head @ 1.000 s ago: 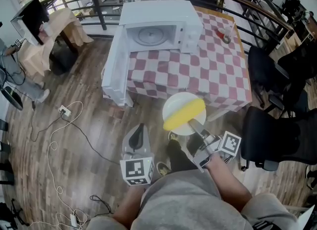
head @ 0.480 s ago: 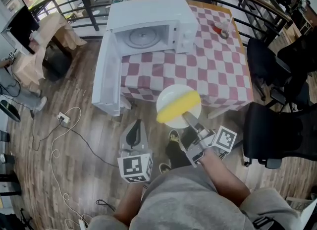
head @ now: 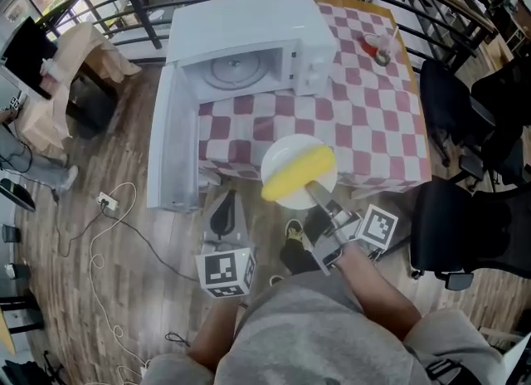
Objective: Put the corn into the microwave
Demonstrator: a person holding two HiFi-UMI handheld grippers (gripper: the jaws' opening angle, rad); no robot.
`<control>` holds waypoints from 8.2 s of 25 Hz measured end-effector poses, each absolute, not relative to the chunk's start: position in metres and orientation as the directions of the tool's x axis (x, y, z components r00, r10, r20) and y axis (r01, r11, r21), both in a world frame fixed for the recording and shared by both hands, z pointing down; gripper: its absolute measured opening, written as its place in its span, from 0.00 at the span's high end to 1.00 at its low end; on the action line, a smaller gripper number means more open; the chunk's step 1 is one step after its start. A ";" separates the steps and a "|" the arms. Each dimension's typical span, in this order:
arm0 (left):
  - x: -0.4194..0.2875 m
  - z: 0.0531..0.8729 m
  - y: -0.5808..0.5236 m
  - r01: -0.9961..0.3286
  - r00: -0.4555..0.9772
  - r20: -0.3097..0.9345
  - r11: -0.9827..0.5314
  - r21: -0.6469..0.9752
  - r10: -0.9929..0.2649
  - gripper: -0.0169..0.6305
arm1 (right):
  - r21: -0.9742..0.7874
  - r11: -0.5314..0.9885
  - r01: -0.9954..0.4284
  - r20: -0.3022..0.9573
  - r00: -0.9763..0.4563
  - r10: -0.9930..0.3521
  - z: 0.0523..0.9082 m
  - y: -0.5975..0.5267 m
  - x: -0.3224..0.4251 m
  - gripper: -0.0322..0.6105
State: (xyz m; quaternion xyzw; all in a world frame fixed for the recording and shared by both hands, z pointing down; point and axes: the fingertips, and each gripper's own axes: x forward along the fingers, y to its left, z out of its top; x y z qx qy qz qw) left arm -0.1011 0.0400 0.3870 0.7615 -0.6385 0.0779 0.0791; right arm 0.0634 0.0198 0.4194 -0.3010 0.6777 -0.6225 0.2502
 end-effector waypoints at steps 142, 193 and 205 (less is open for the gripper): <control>-0.206 0.438 -0.251 -0.961 0.273 0.361 -0.235 0.146 -0.892 0.96 | -0.968 -0.176 -0.178 0.249 -0.633 -0.733 0.540 -0.349 -0.107 0.90; -0.179 0.439 -0.245 -0.962 0.241 0.424 -0.271 -0.011 -0.873 0.96 | -0.091 0.565 -0.820 0.608 -0.495 -0.621 0.541 -0.305 -0.091 0.46; -0.176 0.439 -0.246 -0.960 0.246 0.428 -0.281 -0.020 -0.870 0.96 | -0.020 0.581 -0.813 0.592 -0.478 -0.649 0.541 -0.320 -0.098 0.52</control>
